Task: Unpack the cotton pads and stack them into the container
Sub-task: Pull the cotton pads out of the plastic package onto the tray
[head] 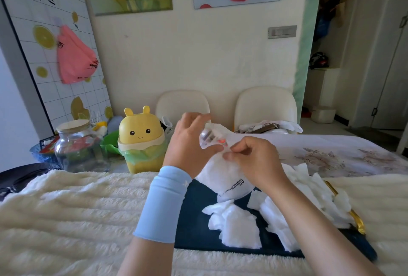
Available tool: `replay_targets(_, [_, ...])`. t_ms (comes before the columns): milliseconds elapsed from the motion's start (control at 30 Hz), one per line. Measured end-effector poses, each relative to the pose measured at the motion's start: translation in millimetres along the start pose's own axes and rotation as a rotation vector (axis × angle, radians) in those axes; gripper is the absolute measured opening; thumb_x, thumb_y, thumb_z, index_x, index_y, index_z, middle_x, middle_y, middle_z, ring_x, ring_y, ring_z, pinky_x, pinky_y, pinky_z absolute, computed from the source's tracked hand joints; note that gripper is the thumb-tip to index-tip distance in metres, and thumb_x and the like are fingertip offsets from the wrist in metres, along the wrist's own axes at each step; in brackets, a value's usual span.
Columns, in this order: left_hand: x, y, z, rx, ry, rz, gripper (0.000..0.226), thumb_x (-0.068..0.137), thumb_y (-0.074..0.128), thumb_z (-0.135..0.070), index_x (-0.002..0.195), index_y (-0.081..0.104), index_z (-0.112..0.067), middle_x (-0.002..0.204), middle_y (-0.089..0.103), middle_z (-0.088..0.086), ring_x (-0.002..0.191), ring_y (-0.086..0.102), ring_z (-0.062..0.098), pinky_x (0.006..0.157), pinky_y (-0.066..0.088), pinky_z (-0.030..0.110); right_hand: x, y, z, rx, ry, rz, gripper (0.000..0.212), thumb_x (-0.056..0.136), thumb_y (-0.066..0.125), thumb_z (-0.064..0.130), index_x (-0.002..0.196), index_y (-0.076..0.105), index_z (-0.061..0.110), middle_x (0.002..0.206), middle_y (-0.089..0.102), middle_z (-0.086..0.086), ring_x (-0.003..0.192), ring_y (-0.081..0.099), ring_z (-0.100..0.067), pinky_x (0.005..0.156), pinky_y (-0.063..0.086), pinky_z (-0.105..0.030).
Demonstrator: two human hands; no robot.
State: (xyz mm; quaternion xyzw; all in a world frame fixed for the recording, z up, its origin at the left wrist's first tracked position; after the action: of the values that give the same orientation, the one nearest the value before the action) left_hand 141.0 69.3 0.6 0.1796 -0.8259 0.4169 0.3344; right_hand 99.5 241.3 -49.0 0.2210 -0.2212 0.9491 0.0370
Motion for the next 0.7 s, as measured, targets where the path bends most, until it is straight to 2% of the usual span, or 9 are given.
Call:
replay_targets(100, [-1, -8, -6, 0.092, 0.075, -0.161, 0.042, 0.070, 0.083, -0.029, 0.104, 0.058, -0.024, 0.103, 0.051, -0.006, 0.094, 0.048, 0.017, 0.084, 0.044, 0.030, 3, -10, -6, -0.052, 0.038, -0.086, 0.019, 0.080, 0.080, 0.043, 0.073, 0.068, 0.030, 0.079, 0.069, 0.019, 0.077, 0.063, 0.002, 0.070, 0.046, -0.024])
replay_targets(167, [0, 1, 1, 0.064, -0.003, 0.003, 0.028, 0.079, 0.077, -0.036, 0.099, 0.059, -0.027, 0.097, 0.054, -0.010, 0.092, 0.050, 0.014, 0.084, 0.045, 0.031, 4, -15, -6, 0.002, 0.024, -0.125, 0.019, 0.084, 0.077, 0.040, 0.073, 0.069, 0.028, 0.077, 0.069, 0.019, 0.074, 0.062, 0.002, 0.067, 0.044, -0.022])
replay_targets(233, [-4, 17, 9, 0.079, -0.077, 0.200, 0.026, 0.084, 0.071, -0.042, 0.108, 0.064, -0.033, 0.110, 0.056, -0.013, 0.106, 0.047, 0.010, 0.095, 0.038, 0.025, 5, -17, -8, 0.019, -0.020, -0.157, 0.023, 0.089, 0.073, 0.037, 0.072, 0.069, 0.023, 0.072, 0.069, 0.014, 0.068, 0.061, -0.003, 0.063, 0.041, -0.021])
replay_targets(300, [-7, 27, 15, 0.023, -0.105, 0.258, 0.023, 0.089, 0.068, -0.036, 0.113, 0.068, -0.034, 0.117, 0.057, -0.014, 0.110, 0.048, 0.008, 0.097, 0.035, 0.019, 5, -15, -8, -0.011, -0.075, -0.153, 0.028, 0.093, 0.068, 0.036, 0.070, 0.066, 0.020, 0.062, 0.063, 0.009, 0.058, 0.054, -0.009, 0.057, 0.038, -0.025])
replay_targets(400, [-8, 27, 23, -0.085, -0.133, 0.185, 0.009, 0.088, 0.071, -0.021, 0.090, 0.076, -0.028, 0.096, 0.064, -0.020, 0.086, 0.057, -0.004, 0.079, 0.039, 0.007, 4, -8, -9, -0.030, -0.119, -0.108, 0.031, 0.096, 0.064, 0.037, 0.069, 0.064, 0.022, 0.051, 0.050, 0.008, 0.049, 0.043, -0.010, 0.054, 0.034, -0.029])
replay_targets(467, [-9, 25, 27, -0.098, -0.150, 0.163, 0.011, 0.084, 0.074, -0.021, 0.078, 0.072, -0.030, 0.093, 0.065, -0.022, 0.080, 0.055, -0.006, 0.072, 0.037, 0.004, 3, -6, -8, -0.026, -0.137, -0.092, 0.031, 0.097, 0.064, 0.035, 0.070, 0.065, 0.019, 0.050, 0.049, 0.011, 0.050, 0.044, -0.009, 0.053, 0.033, -0.027])
replay_targets(567, [-12, 25, 27, -0.107, -0.173, 0.177, 0.017, 0.087, 0.071, -0.021, 0.076, 0.063, -0.031, 0.092, 0.063, -0.023, 0.078, 0.054, -0.005, 0.068, 0.036, 0.001, 1, -4, -4, -0.031, -0.162, -0.065, 0.025, 0.096, 0.066, 0.033, 0.076, 0.068, 0.018, 0.053, 0.053, 0.017, 0.053, 0.049, -0.005, 0.055, 0.032, -0.024])
replay_targets(633, [-11, 24, 25, -0.084, -0.119, 0.151, 0.012, 0.090, 0.069, -0.018, 0.082, 0.063, -0.025, 0.088, 0.062, -0.019, 0.077, 0.053, -0.005, 0.069, 0.036, 0.002, 1, -2, -4, -0.023, -0.134, -0.001, 0.011, 0.089, 0.074, 0.036, 0.091, 0.069, 0.026, 0.064, 0.059, 0.021, 0.059, 0.054, 0.001, 0.059, 0.036, -0.019])
replay_targets(700, [-9, 22, 23, -0.075, -0.069, 0.120, 0.009, 0.091, 0.067, -0.017, 0.085, 0.063, -0.020, 0.084, 0.063, -0.011, 0.078, 0.054, 0.000, 0.071, 0.039, 0.009, 0, -1, -6, 0.024, -0.099, 0.054, 0.026, 0.081, 0.083, 0.034, 0.100, 0.066, 0.034, 0.086, 0.065, 0.024, 0.069, 0.058, 0.006, 0.064, 0.040, -0.012])
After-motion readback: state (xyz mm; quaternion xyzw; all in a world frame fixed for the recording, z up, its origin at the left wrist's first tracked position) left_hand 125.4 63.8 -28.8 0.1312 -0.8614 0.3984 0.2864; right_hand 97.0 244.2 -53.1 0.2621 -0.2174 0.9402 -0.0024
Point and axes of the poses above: each hand's wrist, its own x-axis towards the middle knuckle, its own y-axis out of the palm, z = x × y, the point moved 5 cm from there along x, towards the middle knuckle
